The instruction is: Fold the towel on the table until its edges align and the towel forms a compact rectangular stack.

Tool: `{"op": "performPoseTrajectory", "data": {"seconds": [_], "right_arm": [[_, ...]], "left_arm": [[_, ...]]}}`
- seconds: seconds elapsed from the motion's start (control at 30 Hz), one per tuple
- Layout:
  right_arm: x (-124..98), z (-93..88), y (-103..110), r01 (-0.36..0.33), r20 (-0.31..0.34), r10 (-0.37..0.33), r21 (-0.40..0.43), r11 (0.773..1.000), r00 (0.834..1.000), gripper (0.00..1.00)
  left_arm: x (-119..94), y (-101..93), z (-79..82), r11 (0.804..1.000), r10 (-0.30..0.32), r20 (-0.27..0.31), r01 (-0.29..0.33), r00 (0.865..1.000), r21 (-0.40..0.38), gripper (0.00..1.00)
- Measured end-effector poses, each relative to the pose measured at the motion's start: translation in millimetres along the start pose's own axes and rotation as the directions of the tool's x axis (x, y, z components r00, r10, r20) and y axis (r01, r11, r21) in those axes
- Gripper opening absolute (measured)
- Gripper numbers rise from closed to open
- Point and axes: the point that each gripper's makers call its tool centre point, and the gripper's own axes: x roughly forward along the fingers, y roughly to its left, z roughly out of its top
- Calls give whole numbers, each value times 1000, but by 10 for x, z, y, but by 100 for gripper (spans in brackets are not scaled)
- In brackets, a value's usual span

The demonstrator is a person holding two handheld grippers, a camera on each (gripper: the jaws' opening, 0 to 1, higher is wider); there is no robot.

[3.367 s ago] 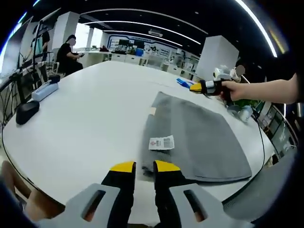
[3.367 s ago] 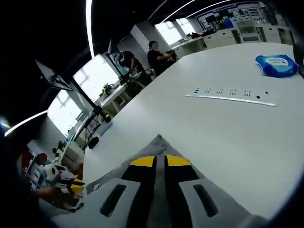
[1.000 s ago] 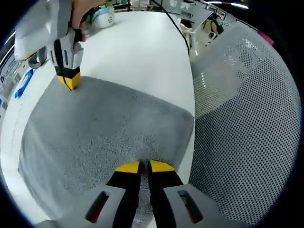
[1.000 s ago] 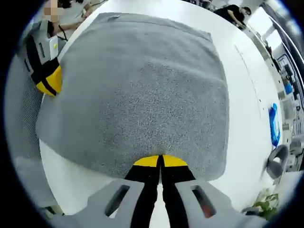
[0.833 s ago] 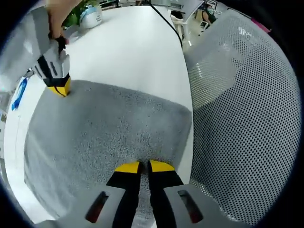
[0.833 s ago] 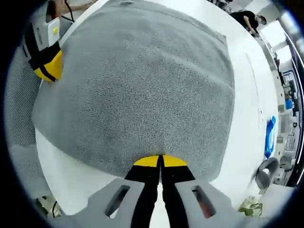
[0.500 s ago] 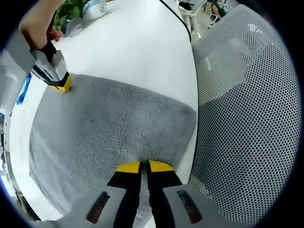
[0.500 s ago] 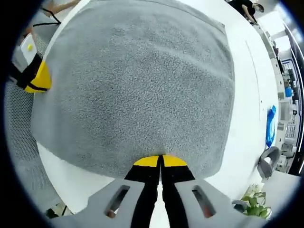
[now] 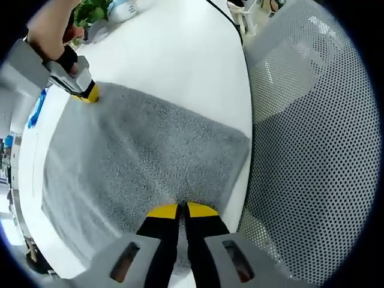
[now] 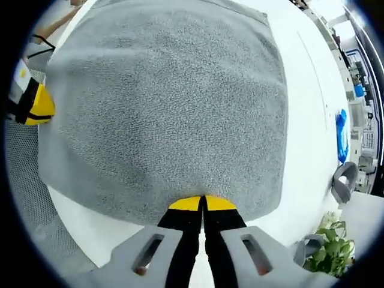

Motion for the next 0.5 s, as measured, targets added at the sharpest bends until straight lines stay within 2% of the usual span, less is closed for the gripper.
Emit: {"op": "performPoseTrajectory", "data": {"seconds": [0.13,0.2,0.5], "right_arm": [[-3,-42,51,8,-17,-8,-13,1000,1000,0],[-9,-79,84,25,-47,-28,-59,998,999,0],[-22,-146,180,85,-94,-99,-139,987,991,0]], "left_arm": [[-15,93,-133,998,53,-43,-52,998,28,3],[-19,126,-181,998,65,-51,-64,997,25,3],[-39,225,-284,995,104,-38,-104,994,-7,3]]}}
